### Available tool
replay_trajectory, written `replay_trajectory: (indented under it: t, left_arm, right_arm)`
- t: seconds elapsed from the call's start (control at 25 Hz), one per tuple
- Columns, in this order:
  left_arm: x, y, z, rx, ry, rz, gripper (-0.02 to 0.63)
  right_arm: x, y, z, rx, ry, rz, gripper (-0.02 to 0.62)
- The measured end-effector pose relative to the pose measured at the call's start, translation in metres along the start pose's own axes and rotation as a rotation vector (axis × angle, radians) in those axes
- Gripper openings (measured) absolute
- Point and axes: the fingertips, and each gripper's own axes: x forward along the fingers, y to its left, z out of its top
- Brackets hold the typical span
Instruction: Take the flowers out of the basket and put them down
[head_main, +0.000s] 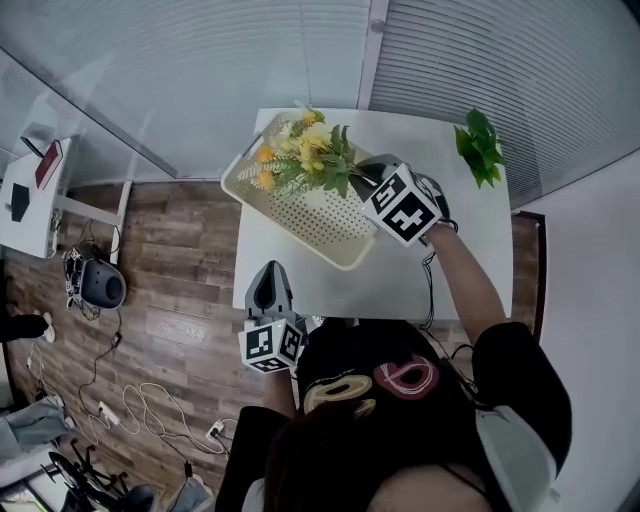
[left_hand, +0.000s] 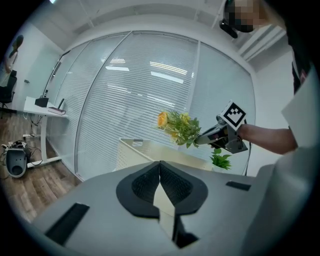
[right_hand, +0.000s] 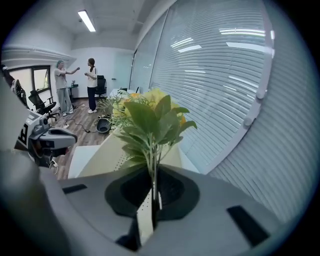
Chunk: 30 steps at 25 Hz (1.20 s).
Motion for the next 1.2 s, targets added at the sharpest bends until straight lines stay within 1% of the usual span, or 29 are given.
replay_trajectory:
  t: [0.2,0.4,0.72,1.0,1.2]
  left_arm:
    - [0.007,-0.012,-0.001,0.032,0.011,-0.040,0.017]
    - [0.013,-0.023,0.000,0.047,0.020,-0.076,0.017]
    - [0.022,-0.041,-0.003,0.067,0.037,-0.135,0.017]
    - [0.030,-0.046,0.005,0.088,0.027,-0.164,0.017]
    - [0.036,-0.050,0.008,0.107,0.029,-0.188,0.017]
  right_arm:
    - [-0.013,-0.006,-0.015,0.054,-0.006,-0.034,0.025]
    - [-0.030,-0.017,-0.033,0.137,-0.014,-0.079,0.026]
    - [-0.054,-0.034,-0.068,0.205,0.007,-0.165,0.025]
    - [-0.074,-0.043,-0.101,0.296,0.022,-0.255,0.026]
    - [-0.088,-0.048,-0.130,0.385,0.039,-0.317,0.025]
